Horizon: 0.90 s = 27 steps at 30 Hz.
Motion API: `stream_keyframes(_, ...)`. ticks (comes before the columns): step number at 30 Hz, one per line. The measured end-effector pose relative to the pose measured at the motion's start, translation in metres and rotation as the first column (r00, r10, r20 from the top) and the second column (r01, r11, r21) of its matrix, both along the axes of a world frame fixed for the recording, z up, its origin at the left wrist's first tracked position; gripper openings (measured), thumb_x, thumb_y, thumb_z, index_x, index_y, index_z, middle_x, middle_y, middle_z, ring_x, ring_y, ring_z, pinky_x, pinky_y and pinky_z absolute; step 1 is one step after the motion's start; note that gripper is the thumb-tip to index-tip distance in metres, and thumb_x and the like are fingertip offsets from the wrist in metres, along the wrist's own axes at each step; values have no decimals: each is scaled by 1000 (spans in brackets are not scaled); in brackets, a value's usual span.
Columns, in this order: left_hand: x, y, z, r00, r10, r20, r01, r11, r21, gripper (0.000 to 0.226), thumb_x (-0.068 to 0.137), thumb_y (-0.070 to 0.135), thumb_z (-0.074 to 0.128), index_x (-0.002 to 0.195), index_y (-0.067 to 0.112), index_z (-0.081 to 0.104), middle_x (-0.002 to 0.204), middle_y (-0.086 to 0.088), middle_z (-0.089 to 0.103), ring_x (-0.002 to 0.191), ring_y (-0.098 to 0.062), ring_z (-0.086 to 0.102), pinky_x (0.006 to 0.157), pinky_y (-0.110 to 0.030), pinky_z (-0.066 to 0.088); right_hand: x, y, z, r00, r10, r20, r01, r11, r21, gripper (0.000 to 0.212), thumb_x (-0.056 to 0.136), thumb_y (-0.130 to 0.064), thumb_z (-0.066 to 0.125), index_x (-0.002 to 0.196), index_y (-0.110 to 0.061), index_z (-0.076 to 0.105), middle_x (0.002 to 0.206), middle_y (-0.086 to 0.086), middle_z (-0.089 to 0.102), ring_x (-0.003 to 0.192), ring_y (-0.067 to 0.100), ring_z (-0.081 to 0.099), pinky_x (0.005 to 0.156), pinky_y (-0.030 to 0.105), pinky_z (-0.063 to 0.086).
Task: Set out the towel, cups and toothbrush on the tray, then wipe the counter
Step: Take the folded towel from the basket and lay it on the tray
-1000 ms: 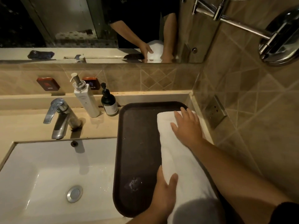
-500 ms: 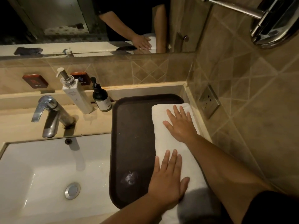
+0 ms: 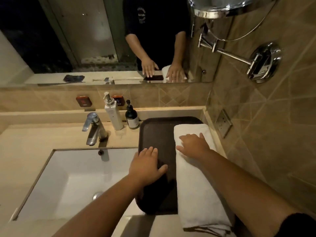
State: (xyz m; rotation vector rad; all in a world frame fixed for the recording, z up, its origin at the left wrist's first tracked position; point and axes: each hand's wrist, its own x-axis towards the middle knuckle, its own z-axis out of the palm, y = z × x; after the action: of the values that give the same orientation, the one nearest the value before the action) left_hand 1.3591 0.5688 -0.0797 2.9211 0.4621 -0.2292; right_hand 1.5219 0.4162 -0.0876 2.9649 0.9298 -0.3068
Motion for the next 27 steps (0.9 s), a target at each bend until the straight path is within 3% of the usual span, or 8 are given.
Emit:
stream_keyframes(2, -9, 23, 28, 998, 37, 44, -39, 999, 36, 80, 81, 73, 41, 143, 23, 40, 141, -3, 52, 125, -24, 51, 98, -43, 43, -16, 12, 28, 999, 36, -37, -36, 999, -11, 57, 90, -64, 44, 137, -33, 48, 142, -3, 53, 128, 25, 51, 113, 51, 24)
stream_keyframes(5, -28, 49, 70, 996, 50, 77, -57, 994, 90, 67, 84, 71, 44, 134, 25, 49, 125, -1, 62, 105, -20, 59, 74, -34, 44, -40, 23, 77, 995, 100, -23, -100, 995, 25, 53, 90, -60, 47, 133, -30, 52, 133, -1, 60, 116, 24, 59, 98, 44, 43)
stream_keyframes(10, -71, 69, 113, 985, 53, 166, -79, 985, 153, 59, 88, 67, 44, 128, 24, 55, 121, 0, 65, 101, -19, 63, 75, -33, 50, -94, 31, 142, 993, 100, 68, -103, 994, 42, 48, 90, -59, 47, 123, -26, 58, 113, -2, 66, 95, 21, 63, 79, 37, 52)
stream_keyframes(15, -120, 83, 109, 845, 15, 535, -78, 992, 97, 44, 88, 53, 57, 119, 22, 63, 114, 0, 68, 98, -18, 64, 79, -31, 51, -180, 35, 138, 945, -108, 310, -40, 900, 435, 40, 93, -52, 52, 118, -24, 65, 112, -3, 69, 98, 18, 65, 86, 33, 48)
stream_keyframes(18, -147, 88, 92, 850, -52, 524, 14, 997, 76, 51, 86, 58, 57, 121, 21, 61, 119, -1, 66, 103, -19, 62, 84, -33, 51, -237, 35, 120, 908, -206, 365, 25, 896, 443, 39, 91, -55, 51, 112, -26, 67, 107, -5, 71, 95, 15, 65, 88, 33, 47)
stream_keyframes(22, -182, 80, 81, 863, -218, 456, 198, 976, 92, 61, 83, 66, 53, 127, 25, 58, 123, 1, 65, 106, -19, 61, 85, -36, 51, -308, 24, 108, 902, -314, 297, 221, 925, 308, 48, 91, -61, 41, 116, -27, 62, 111, -4, 68, 98, 19, 62, 87, 36, 45)
stream_keyframes(27, -218, 35, 87, 786, -468, 403, 458, 880, 128, 62, 82, 66, 50, 128, 25, 54, 124, 1, 63, 107, -20, 59, 86, -38, 50, -395, -29, 110, 831, -497, 250, 437, 861, 261, 51, 89, -58, 42, 123, -24, 58, 122, 0, 62, 112, 25, 54, 96, 44, 38)
